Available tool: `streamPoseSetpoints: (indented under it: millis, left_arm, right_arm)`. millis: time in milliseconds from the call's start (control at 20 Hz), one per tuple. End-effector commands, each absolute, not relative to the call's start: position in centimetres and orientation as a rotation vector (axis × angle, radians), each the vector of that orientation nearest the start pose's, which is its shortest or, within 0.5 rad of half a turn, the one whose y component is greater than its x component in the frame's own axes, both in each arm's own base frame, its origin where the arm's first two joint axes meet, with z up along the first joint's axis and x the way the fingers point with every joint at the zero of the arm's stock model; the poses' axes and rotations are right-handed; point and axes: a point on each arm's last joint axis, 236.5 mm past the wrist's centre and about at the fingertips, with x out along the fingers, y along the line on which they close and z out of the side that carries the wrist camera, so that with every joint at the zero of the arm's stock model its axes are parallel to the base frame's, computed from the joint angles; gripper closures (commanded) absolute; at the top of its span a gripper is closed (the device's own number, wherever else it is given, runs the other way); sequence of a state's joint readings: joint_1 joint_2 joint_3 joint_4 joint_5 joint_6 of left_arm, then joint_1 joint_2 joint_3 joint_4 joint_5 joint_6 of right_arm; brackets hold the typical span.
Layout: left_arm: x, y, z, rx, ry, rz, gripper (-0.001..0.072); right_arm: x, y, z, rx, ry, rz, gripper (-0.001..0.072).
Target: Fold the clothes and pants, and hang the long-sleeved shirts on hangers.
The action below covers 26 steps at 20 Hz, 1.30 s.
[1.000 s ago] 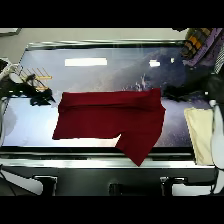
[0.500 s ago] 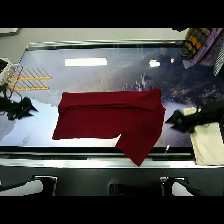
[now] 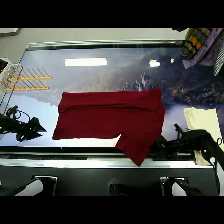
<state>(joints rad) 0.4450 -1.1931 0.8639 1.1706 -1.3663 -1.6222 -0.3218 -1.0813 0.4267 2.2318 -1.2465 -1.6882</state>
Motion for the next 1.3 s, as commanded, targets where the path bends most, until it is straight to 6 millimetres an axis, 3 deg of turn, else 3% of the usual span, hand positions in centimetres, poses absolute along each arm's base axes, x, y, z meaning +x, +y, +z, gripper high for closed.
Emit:
streamPoseSetpoints:
  millis: [0,300,400,700,750,800,950,1250]
  left_arm:
    - [26.4,2.0,-4.4,-0.821,1.54,0.136,0.0359]
    - [27.2,1.6,-4.1,-0.844,1.509,0.112,0.036]
    - [27.5,1.6,-4.1,-0.838,1.495,0.101,0.036]
    - [26.2,0.3,-6.4,-0.891,1.519,0.099,0.0359]
    - [25.7,-0.2,-6.9,-0.903,1.528,0.092,0.0359]
    - [25.3,-0.5,-7.3,-0.914,1.54,0.094,0.0359]
    - [24.4,-0.8,-8.0,-0.923,1.561,0.097,0.036]
    - [24.7,-0.9,-8.3,-0.922,1.549,0.089,0.0359]
  right_arm:
    - [17.8,9.2,-10.3,0.986,1.663,0.099,0.0292]
    - [20.1,8.8,-11.5,1.055,1.54,0.024,0.0315]
    - [20.4,8.6,-11.6,1.053,1.525,0.013,0.0355]
    - [20.8,8.5,-11.6,1.056,1.508,0.006,0.0416]
    - [20.8,8.5,-11.6,1.045,1.506,0.022,0.0605]
    - [20.8,8.7,-11.5,1.039,1.504,0.04,0.0678]
    - [20.6,8.9,-11.3,1.043,1.517,0.05,0.0679]
    - [20.0,9.3,-11.1,1.046,1.54,0.072,0.068]
